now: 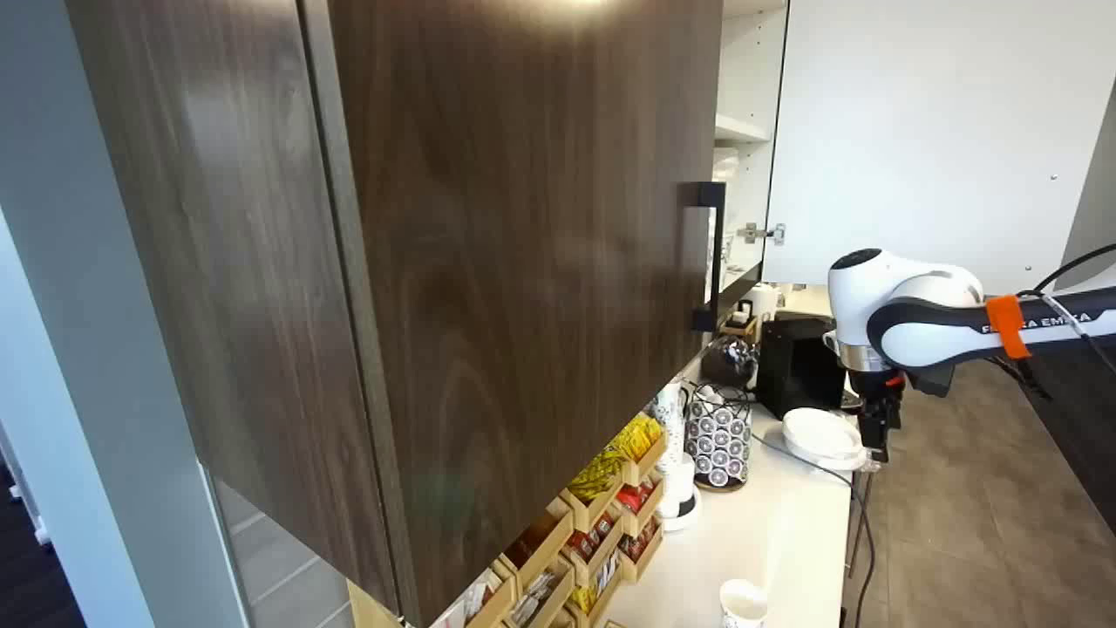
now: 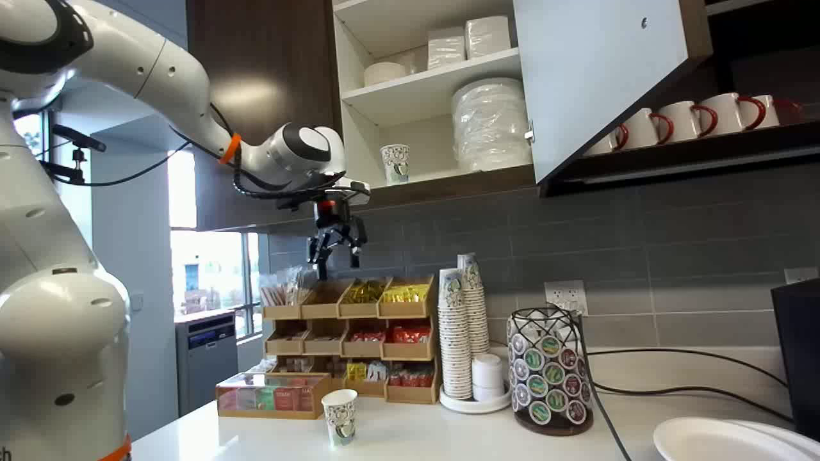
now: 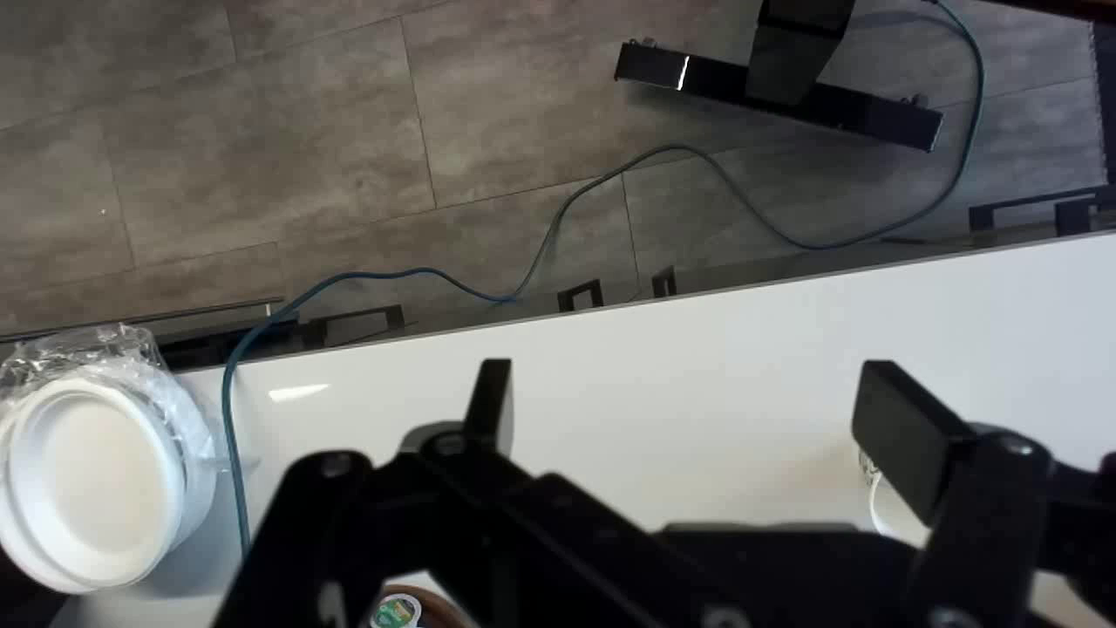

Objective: Remove the coffee cup from the upper cabinet and put it in the coffee cup on the counter then place the two cups in the open upper cabinet.

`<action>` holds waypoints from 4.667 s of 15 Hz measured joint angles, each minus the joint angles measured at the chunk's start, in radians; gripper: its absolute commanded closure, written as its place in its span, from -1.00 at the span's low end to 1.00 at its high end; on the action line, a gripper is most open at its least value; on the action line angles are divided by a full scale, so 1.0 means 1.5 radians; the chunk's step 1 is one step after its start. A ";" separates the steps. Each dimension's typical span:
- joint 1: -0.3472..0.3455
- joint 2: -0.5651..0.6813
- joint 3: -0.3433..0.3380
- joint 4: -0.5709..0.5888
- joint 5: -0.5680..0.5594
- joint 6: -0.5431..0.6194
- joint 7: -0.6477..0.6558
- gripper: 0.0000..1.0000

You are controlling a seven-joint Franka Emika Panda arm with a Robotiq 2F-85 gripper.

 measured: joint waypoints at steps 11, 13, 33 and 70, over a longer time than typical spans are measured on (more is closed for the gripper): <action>0.005 -0.007 -0.015 0.023 0.003 0.012 0.000 -1.00; 0.010 -0.021 -0.029 0.051 0.013 0.016 -0.006 -1.00; 0.038 -0.060 -0.059 0.239 0.203 0.131 0.007 -1.00; 0.008 0.261 -0.018 0.618 0.096 0.276 0.339 -0.06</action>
